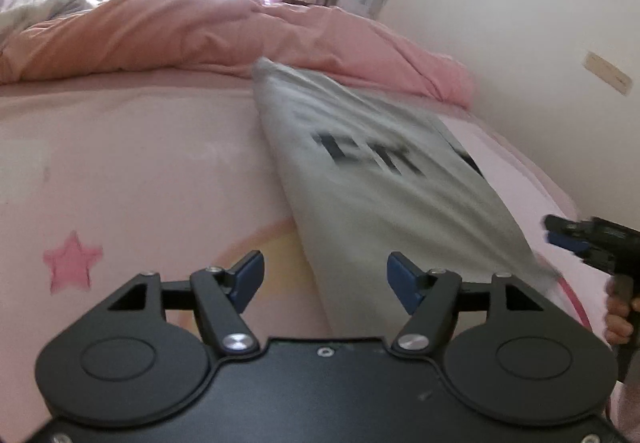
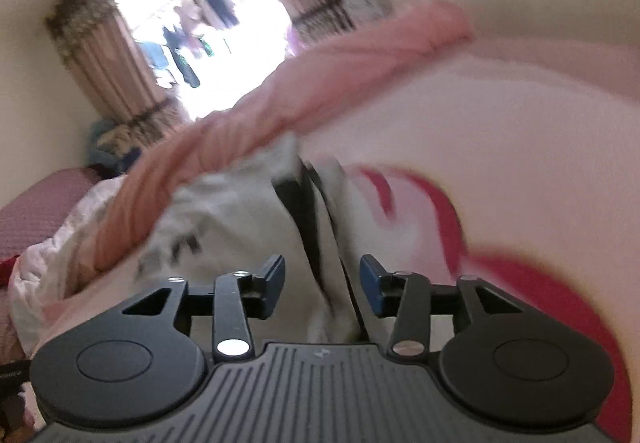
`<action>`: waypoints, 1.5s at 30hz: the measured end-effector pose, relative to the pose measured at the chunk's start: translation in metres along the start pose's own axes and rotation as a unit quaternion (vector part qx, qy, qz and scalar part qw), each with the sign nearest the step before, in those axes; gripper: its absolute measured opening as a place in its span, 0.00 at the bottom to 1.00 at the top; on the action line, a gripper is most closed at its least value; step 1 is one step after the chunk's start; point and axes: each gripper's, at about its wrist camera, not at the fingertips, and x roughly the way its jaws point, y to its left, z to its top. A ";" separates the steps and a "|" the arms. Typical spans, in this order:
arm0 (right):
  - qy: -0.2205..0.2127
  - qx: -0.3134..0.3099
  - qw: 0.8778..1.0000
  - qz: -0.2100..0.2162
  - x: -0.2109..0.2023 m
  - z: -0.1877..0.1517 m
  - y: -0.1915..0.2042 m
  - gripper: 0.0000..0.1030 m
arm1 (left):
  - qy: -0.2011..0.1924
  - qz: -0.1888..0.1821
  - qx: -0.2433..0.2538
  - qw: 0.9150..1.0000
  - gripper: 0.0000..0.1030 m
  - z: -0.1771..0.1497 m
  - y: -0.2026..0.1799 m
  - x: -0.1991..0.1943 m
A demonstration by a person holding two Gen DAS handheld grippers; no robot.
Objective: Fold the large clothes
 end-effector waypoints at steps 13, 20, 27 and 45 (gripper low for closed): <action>0.073 0.008 0.997 0.037 0.148 0.046 0.010 0.58 | 0.016 -0.053 -0.124 0.991 0.69 0.072 0.044 0.124; 0.034 -0.037 0.998 0.026 0.131 0.051 0.027 0.11 | 0.007 -0.067 -0.111 0.992 0.63 0.081 0.028 0.133; 0.058 -0.013 0.998 -0.022 0.153 0.033 0.001 0.11 | 0.003 -0.022 -0.014 1.000 0.70 0.091 -0.004 0.161; 0.057 0.058 0.996 -0.025 -0.032 -0.041 -0.023 0.61 | -0.013 -0.012 0.020 1.000 0.69 -0.012 -0.013 0.005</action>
